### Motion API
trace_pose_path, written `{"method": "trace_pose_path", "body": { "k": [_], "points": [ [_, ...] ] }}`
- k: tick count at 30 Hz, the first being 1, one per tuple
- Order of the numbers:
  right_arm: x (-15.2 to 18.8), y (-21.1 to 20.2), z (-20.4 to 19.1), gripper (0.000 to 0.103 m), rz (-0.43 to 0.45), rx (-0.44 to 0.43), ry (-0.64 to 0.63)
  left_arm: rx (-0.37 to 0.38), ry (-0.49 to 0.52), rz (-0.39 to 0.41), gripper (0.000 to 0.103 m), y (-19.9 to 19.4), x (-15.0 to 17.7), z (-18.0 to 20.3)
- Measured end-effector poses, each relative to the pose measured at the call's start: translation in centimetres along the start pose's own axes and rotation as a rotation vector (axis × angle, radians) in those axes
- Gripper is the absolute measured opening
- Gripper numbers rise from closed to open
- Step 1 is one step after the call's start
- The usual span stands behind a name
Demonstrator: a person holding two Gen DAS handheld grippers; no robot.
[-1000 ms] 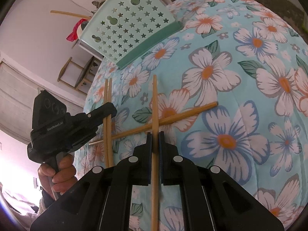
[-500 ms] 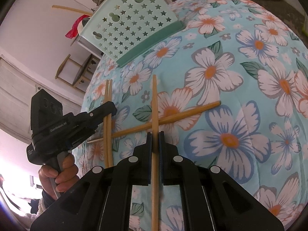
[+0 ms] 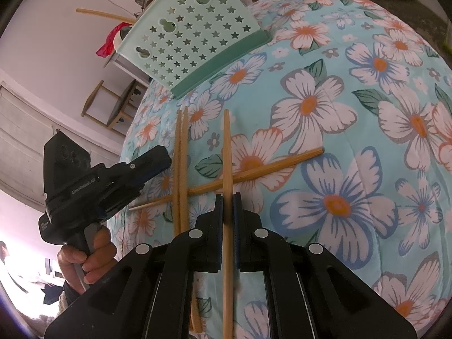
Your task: Organize utensils
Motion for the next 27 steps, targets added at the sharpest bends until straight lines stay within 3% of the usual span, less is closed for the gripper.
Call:
{"method": "trace_pose_path", "body": {
  "k": [12, 27],
  "points": [
    [0.1, -0.1, 0.1, 0.005, 0.0, 0.0, -0.005, 0.055, -0.023, -0.062, 0.016, 2.5, 0.4, 1.7],
    [0.3, -0.1, 0.2, 0.005, -0.003, -0.004, 0.005, 0.078, -0.065, -0.038, 0.008, 2.2, 0.6, 0.8]
  ]
}}
Point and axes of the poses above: each gripper's, at about its wrist camera, not at the fingertips, and y roughly the way its jaws point, z to its right, x to its underside, the point moved 9 cm from there along y, roughly the way its jaws point, and after that the axes turned 10 degrees about z, right-handed, at the moved point
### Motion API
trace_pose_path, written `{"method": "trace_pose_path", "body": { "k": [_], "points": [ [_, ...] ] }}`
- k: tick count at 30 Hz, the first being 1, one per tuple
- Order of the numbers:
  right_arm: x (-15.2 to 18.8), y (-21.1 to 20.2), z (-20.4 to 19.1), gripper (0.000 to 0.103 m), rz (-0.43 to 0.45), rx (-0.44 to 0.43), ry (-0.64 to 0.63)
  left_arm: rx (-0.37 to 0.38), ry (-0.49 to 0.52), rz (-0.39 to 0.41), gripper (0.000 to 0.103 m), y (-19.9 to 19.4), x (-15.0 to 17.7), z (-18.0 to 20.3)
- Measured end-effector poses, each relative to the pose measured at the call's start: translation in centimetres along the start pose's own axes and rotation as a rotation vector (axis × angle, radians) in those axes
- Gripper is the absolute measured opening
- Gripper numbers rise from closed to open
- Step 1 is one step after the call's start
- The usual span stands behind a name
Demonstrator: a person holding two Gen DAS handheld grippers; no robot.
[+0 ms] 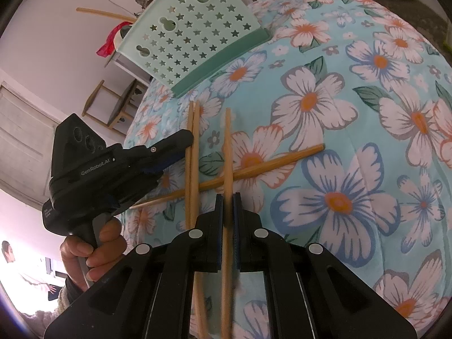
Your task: Organize utensils
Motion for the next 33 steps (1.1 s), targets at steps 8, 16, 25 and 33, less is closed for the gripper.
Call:
{"method": "trace_pose_path", "body": {
  "k": [8, 16, 25, 33],
  "points": [
    [0.1, -0.3, 0.1, 0.005, 0.0, -0.002, -0.002, -0.053, 0.047, 0.026, 0.006, -1.2, -0.1, -0.2],
    [0.2, -0.3, 0.1, 0.005, -0.001, 0.003, -0.01, -0.167, 0.142, 0.069, 0.006, -4.6, -0.1, -0.1],
    [0.5, -0.4, -1.0, 0.007, -0.03, 0.049, -0.134, -0.233, 0.194, 0.05, 0.006, -8.0, 2.7, -1.0],
    [-0.4, 0.1, -1.4, 0.01, -0.032, 0.072, -0.158, -0.23, 0.196, 0.009, 0.006, -8.4, 4.5, -1.1]
  ]
}}
Point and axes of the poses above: each gripper's, at about its wrist camera, not at the fingertips, and y roughly the way its jaws point, z to its right, x to its underside, the point moved 9 cm from there along y, roughly the way its jaws point, and after that the axes turned 10 degrees about z, right-handed, at the moved point
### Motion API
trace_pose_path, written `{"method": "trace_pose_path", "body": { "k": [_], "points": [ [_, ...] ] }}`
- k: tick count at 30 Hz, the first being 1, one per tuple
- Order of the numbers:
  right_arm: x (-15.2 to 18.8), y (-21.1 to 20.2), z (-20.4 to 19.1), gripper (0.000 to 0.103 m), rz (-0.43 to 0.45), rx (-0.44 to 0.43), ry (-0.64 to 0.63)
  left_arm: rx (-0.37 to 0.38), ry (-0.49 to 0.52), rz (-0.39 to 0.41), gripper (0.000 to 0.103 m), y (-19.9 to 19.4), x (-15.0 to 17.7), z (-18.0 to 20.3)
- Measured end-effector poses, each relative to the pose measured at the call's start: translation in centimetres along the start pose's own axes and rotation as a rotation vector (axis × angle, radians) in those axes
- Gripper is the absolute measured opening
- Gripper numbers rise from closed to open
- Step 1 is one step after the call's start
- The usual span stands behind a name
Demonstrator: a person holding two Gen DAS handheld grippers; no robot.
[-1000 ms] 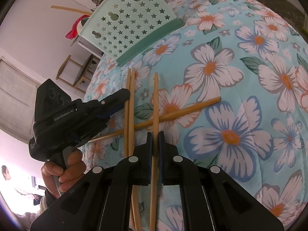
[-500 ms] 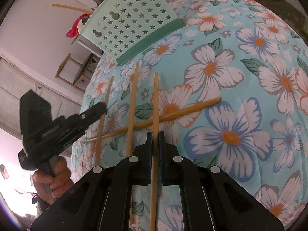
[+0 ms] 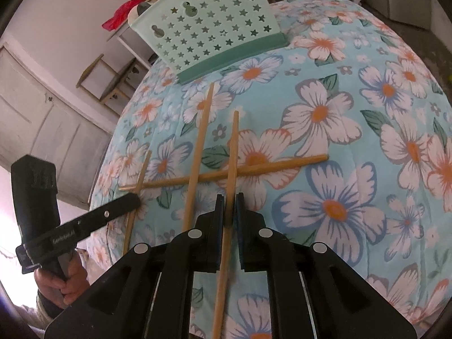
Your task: Organize utensils
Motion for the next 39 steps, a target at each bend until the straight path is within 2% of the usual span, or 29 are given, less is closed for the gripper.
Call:
{"method": "trace_pose_path", "body": {
  "k": [13, 16, 22, 23, 25, 27, 32, 39],
  "points": [
    [-2.3, 0.9, -0.6, 0.013, 0.015, 0.022, -0.034, -0.04, 0.011, -0.042, 0.007, 1.2, 0.1, 0.0],
    [-2.9, 1.4, -0.4, 0.019, 0.017, 0.034, -0.053, -0.058, 0.035, -0.038, 0.007, 1.4, 0.2, 0.0],
    [-3.2, 3.7, 0.1, 0.02, -0.023, 0.048, -0.068, -0.099, 0.111, -0.021, 0.007, 2.0, 0.3, 0.3],
    [-3.2, 3.9, 0.1, 0.02, -0.024, 0.049, -0.07, -0.102, 0.115, -0.019, 0.007, 2.1, 0.2, 0.3],
    [-3.5, 4.2, 0.1, 0.01, -0.019, 0.048, -0.068, -0.106, 0.117, -0.018, 0.007, 2.3, 0.1, 0.2],
    [-3.8, 3.9, 0.1, 0.006, -0.008, 0.032, -0.051, -0.109, 0.112, -0.018, 0.007, 2.4, 0.0, 0.2],
    [-4.5, 1.5, 0.2, 0.004, 0.059, 0.0, -0.01, -0.133, 0.142, -0.008, 0.007, 2.6, -0.1, 0.5],
    [-5.3, -1.1, 0.0, 0.004, 0.131, 0.003, -0.012, -0.185, 0.214, 0.005, 0.007, 2.7, 0.0, 1.0]
  ]
}}
Point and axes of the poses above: each gripper's, at about its wrist camera, not at the fingertips, and y roughly the way its jaws point, z to its right, x to its underside, the point moved 9 cm from there along y, roughly the way its jaws point, and after that the axes turned 10 degrees about z, right-handed, at the moved point
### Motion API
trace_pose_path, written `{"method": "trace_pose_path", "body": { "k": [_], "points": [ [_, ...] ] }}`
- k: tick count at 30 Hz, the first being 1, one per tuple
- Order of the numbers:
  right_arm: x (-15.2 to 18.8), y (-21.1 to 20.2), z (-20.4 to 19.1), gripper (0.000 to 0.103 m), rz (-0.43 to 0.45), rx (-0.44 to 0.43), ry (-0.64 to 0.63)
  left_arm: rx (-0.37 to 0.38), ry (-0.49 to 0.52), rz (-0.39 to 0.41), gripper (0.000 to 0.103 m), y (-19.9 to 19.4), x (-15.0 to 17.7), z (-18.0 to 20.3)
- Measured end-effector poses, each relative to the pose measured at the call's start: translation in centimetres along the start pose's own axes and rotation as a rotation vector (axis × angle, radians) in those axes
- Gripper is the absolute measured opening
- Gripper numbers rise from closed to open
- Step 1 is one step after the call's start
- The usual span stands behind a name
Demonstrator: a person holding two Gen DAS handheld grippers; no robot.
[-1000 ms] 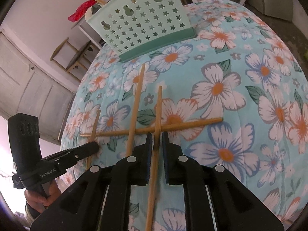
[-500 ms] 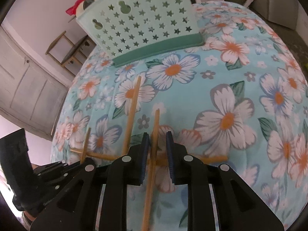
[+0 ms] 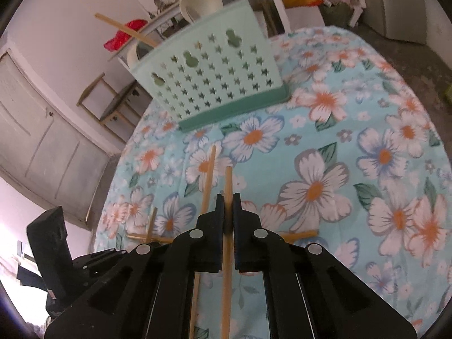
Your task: Organize utensils
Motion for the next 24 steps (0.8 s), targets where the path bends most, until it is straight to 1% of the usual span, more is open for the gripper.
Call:
{"method": "trace_pose_path", "body": {
  "k": [10, 24],
  "points": [
    [0.47, -0.17, -0.19, 0.004, 0.001, -0.017, 0.021, -0.063, 0.092, 0.012, 0.007, -0.02, 0.05, 0.69],
    [-0.01, -0.67, -0.56, 0.004, 0.018, -0.025, 0.019, -0.089, 0.13, 0.021, 0.007, 0.02, 0.04, 0.9]
  ]
}}
Point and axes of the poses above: each gripper's, at about its wrist camera, not at the fingertips, and y roughly the way its jaws point, z to its right, x to its underside, the point moved 9 cm from there along y, roughly the way its jaws point, and after that the axes turned 10 degrees about z, right-handed, at the moved point
